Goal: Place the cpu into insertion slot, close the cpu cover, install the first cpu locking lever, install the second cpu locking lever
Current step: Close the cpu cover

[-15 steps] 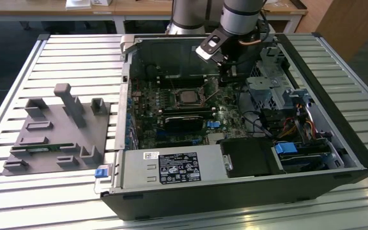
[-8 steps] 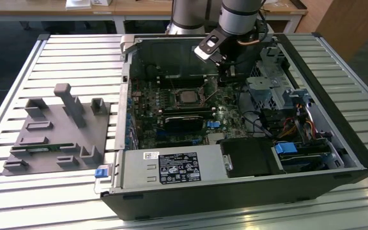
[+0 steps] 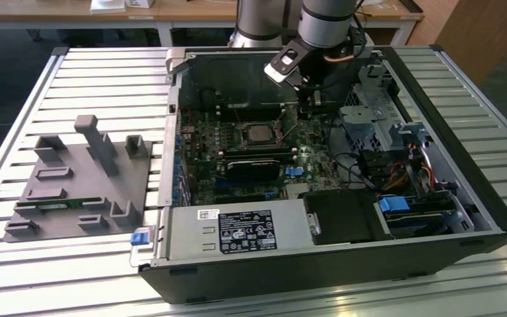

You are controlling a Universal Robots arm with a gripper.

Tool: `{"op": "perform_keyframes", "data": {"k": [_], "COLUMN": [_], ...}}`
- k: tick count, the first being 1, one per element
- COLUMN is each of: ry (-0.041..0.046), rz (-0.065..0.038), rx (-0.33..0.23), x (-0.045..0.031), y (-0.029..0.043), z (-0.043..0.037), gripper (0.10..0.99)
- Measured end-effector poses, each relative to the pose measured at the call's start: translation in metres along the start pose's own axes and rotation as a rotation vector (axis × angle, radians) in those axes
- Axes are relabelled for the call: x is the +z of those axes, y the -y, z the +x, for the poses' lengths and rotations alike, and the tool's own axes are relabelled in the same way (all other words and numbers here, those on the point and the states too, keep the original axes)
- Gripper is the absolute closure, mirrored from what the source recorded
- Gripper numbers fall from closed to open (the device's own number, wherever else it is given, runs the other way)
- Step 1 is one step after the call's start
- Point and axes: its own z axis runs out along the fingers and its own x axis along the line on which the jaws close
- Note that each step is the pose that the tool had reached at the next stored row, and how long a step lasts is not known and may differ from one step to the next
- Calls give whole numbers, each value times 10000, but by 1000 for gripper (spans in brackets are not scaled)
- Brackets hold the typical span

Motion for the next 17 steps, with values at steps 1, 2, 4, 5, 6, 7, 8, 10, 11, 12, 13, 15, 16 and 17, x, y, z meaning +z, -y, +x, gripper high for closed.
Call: {"op": "perform_keyframes", "data": {"k": [1,2,4,5,6,7,8,10,11,12,13,15,16,17], "ry": [0,0,-1,-1,0,0,0,-1,0,0,0,0,0,0], "rz": [0,0,0,0,0,0,0,0,0,0,0,0,0,0], "rx": [0,0,0,0,0,0,0,0,0,0,0,0,0,0], "x": [0,0,0,0,0,0,0,0,0,0,0,0,0,0], "y": [7,14,28,35,41,46,52,65,72,80,89,105,113,121], "z": [0,0,0,0,0,0,0,0,0,1,1,1,1,1], "gripper": [980,980,980,980,980,980,980,980,980,980,980,980,980,980]}}
